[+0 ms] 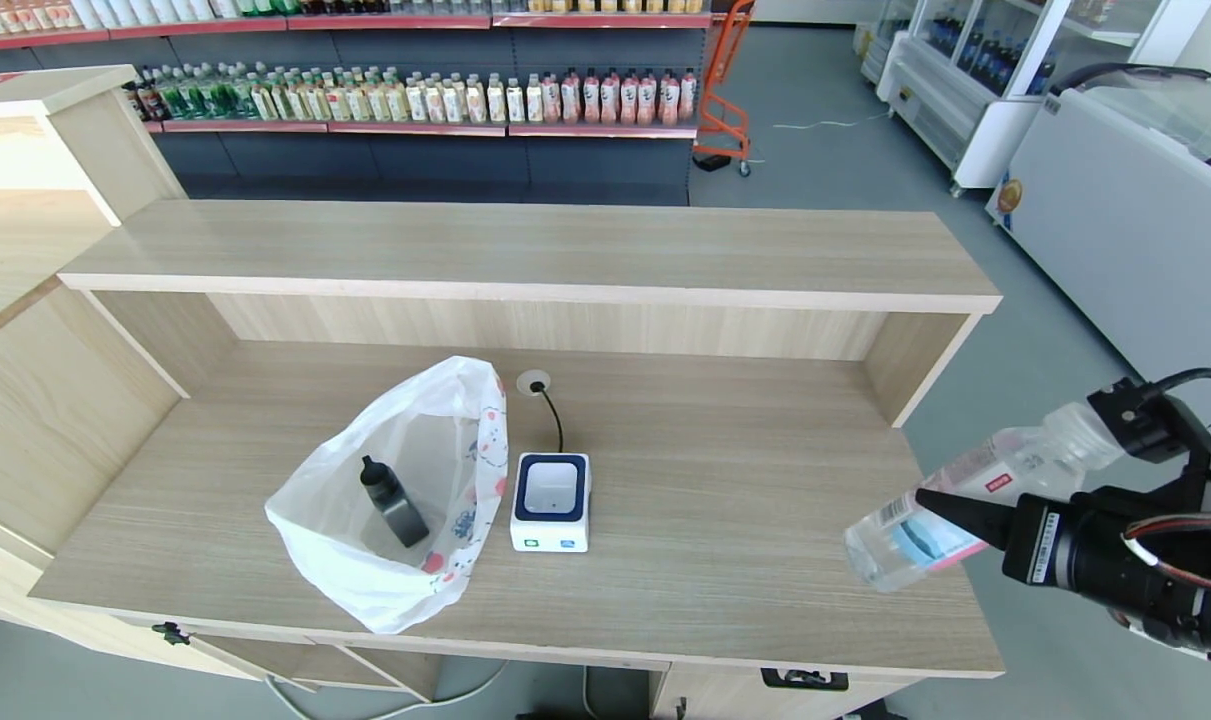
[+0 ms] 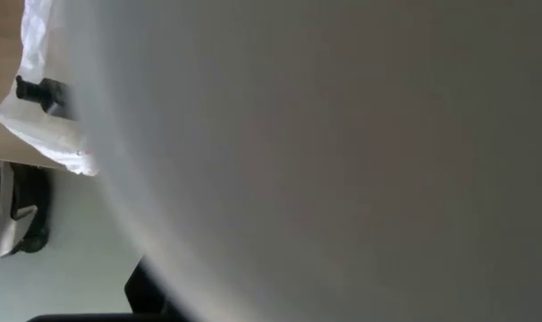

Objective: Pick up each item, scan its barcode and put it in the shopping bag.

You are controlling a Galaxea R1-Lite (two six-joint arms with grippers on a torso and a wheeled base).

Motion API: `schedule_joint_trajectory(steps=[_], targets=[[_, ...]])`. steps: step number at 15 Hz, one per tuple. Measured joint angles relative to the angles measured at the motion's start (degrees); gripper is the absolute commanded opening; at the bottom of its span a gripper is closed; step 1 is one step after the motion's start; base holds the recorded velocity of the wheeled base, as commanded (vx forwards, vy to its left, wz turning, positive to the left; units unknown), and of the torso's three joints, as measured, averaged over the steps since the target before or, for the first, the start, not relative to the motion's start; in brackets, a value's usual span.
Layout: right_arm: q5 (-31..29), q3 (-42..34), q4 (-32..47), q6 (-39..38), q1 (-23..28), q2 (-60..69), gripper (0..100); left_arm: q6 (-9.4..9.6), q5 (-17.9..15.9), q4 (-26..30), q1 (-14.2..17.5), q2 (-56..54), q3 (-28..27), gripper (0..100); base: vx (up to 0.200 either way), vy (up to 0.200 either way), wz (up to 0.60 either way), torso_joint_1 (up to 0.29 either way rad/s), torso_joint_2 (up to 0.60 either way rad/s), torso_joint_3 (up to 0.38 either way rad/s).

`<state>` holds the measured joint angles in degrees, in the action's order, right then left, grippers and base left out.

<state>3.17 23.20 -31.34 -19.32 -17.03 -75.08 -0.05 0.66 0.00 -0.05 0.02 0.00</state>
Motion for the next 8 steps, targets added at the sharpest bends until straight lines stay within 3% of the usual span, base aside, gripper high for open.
schedule_joint_trajectory(steps=[2,7,8], targets=[[-0.1,-0.1,4.5,-3.1,0.2,1.5,0,0.0,0.0,0.0,0.0,0.0,0.0,100,0.0,0.0,0.0,0.0,0.0,0.0],[-0.3,0.0,4.8,-3.3,0.9,2.7,0,0.05,0.0,0.0,0.0,0.0,0.0,100,0.0,0.0,0.0,0.0,0.0,0.0],[-0.3,0.0,5.2,-3.3,0.8,2.9,0,-0.05,0.0,0.0,0.0,0.0,0.0,100,0.0,0.2,0.0,-0.002,0.0,-0.002]])
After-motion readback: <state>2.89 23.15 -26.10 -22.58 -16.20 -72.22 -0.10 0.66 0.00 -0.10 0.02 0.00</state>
